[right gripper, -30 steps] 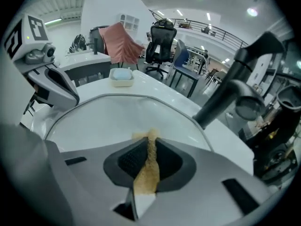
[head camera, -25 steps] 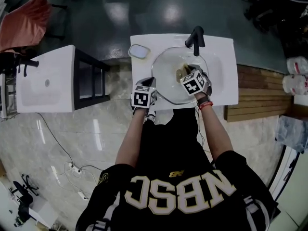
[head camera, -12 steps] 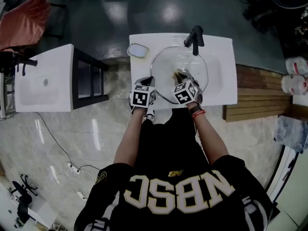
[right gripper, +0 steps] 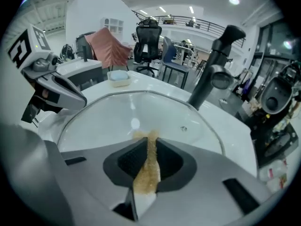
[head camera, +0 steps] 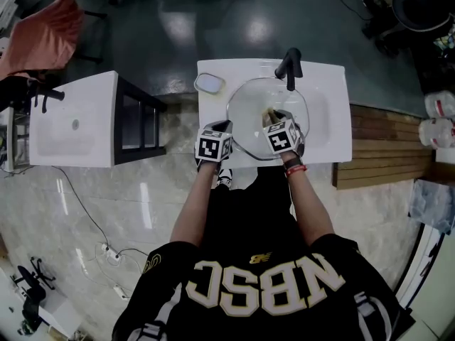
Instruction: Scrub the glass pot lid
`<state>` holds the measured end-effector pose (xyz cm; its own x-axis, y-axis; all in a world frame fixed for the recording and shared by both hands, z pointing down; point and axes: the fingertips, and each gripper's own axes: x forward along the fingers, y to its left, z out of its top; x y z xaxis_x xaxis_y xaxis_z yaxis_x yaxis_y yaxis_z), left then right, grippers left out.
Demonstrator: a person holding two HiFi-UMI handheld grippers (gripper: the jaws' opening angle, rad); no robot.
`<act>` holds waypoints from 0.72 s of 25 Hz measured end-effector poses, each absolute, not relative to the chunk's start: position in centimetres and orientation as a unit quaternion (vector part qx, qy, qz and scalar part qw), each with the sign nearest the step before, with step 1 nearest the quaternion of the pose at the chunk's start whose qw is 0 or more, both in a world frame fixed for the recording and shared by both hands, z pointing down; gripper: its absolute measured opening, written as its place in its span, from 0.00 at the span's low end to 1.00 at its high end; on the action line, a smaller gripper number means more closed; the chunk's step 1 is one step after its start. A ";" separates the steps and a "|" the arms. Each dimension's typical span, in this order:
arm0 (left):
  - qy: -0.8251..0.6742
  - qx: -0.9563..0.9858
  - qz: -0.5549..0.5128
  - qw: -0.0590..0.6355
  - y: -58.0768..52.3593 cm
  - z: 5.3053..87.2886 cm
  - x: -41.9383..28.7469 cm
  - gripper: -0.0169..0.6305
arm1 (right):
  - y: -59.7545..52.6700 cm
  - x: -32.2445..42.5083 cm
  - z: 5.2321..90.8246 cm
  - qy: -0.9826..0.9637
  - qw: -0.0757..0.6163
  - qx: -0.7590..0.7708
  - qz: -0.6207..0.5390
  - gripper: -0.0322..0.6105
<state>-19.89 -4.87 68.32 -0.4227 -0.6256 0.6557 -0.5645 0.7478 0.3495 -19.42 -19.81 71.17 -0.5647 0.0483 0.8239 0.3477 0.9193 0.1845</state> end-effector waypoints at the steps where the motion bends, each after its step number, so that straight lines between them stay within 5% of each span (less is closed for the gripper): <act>1: -0.843 0.354 -0.030 0.404 -4.9 68.3 -19.9 0.05 | -20.3 -19.2 71.1 -0.868 0.457 -0.103 -0.168 0.15; 10: -0.832 0.373 -0.012 0.411 -4.8 67.5 -19.9 0.05 | -21.3 -17.5 67.3 -0.910 0.404 -0.073 -0.065 0.14; 18: -0.852 0.402 -0.038 0.333 -6.4 61.0 -21.2 0.05 | -22.7 -17.8 58.9 -0.954 0.297 -0.033 -0.031 0.14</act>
